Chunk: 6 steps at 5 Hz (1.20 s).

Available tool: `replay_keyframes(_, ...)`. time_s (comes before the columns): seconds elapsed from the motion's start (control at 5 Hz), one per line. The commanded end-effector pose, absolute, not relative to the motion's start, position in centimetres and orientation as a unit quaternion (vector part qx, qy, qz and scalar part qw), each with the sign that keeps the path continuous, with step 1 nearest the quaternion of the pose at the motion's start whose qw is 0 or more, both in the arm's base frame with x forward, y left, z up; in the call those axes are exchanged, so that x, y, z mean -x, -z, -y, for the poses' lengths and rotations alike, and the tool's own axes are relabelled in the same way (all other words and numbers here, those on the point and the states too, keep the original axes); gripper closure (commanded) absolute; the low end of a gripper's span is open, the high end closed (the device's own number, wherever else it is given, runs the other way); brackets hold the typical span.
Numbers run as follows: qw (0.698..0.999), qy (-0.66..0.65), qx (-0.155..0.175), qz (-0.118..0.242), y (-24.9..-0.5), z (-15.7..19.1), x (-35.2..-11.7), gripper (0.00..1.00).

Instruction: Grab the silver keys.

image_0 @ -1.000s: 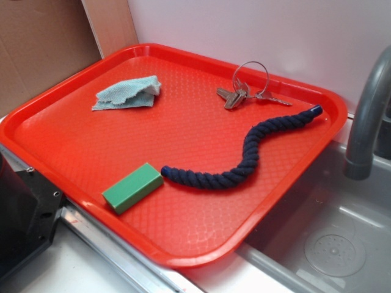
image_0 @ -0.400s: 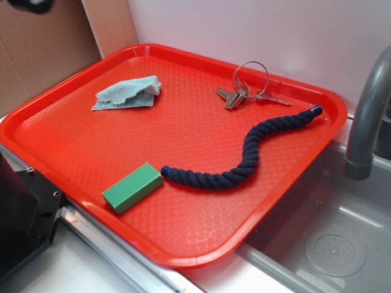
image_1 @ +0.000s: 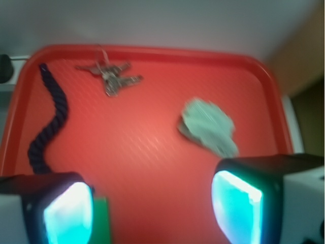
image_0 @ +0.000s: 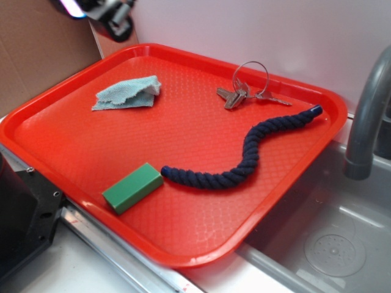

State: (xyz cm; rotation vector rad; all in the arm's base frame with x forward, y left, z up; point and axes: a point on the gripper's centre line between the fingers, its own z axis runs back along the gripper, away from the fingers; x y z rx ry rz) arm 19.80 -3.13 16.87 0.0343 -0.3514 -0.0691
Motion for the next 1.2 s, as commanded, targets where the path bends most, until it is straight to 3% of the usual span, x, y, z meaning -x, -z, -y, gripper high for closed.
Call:
replay_keyframes(0.0,0.968,0.133,0.038,0.212,-14.2,5.0,-26.4,0.00)
replay_keyframes(0.4,0.961,0.153,0.084,0.214,-11.4,6.4,-31.8,0.00)
replay_keyframes(0.6,0.963,0.156,0.083,0.204,-10.8,7.0,-33.6,0.00)
replay_keyframes(1.0,0.971,0.166,0.078,0.152,-6.8,7.9,-35.4,0.00)
